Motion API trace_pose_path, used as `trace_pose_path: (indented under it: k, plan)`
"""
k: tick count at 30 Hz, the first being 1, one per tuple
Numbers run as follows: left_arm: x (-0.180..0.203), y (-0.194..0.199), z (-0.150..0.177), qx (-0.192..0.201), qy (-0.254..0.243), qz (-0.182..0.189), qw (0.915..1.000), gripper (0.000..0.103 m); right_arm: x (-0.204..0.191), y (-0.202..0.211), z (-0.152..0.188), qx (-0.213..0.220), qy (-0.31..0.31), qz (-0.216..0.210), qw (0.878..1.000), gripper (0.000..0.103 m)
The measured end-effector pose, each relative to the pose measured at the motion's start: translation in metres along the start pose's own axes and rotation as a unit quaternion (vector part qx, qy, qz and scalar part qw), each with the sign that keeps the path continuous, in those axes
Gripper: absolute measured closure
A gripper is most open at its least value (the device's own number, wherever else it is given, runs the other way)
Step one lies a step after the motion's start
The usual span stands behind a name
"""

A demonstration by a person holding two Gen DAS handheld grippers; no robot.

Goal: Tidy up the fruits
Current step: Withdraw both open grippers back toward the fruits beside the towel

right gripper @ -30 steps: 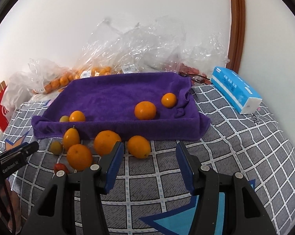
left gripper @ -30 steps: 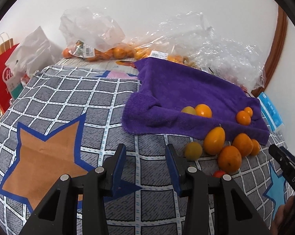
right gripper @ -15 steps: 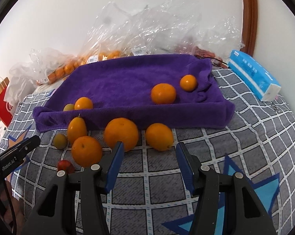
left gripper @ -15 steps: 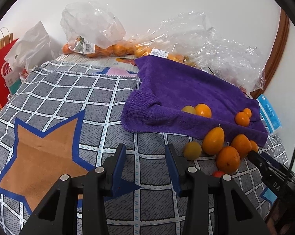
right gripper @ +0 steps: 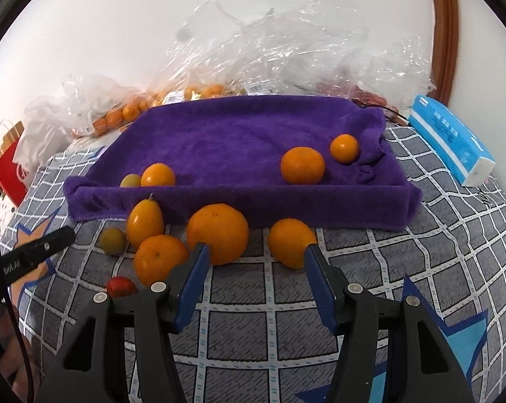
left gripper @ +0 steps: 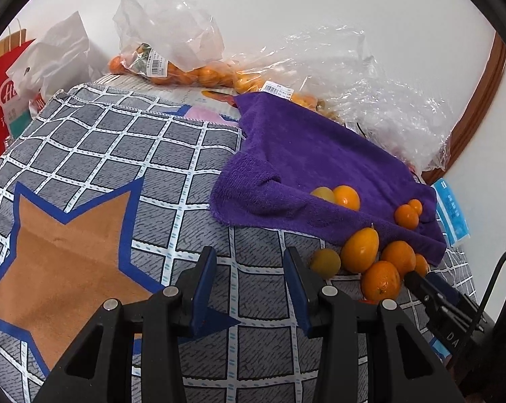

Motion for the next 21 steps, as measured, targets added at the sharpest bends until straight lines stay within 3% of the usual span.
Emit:
trace_pose_path:
  k: [10, 13, 16, 21]
  plan:
    - [0.0, -0.001, 0.0, 0.001, -0.005, -0.004, 1.0, 0.064, 0.018, -0.001, -0.002, 0.005, -0.009, 0.025, 1.0, 0.045]
    - [0.001, -0.003, 0.0, -0.002, -0.007, -0.004, 1.0, 0.064, 0.022, -0.002, -0.001, 0.004, 0.005, 0.028, 1.0, 0.055]
    - [0.002, -0.003, 0.001, -0.002, -0.01, -0.003, 0.9999, 0.063, 0.025, -0.006, -0.003, 0.007, 0.029, 0.063, 0.998, 0.061]
    - [0.008, -0.005, 0.002, -0.007, -0.025, 0.005, 0.9996, 0.063, 0.03, -0.02, -0.006, -0.013, 0.016, 0.035, 0.999, 0.063]
Point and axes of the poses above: each gripper's, at about its wrist camera, not at the fingertips, and y roughly against the way its jaws point, x to its right, z to its underside, the point moved 6 cm from there along -y, roughly the way its jaws point, and after that the axes turned 10 degrees about z, right-handed, at the moved point
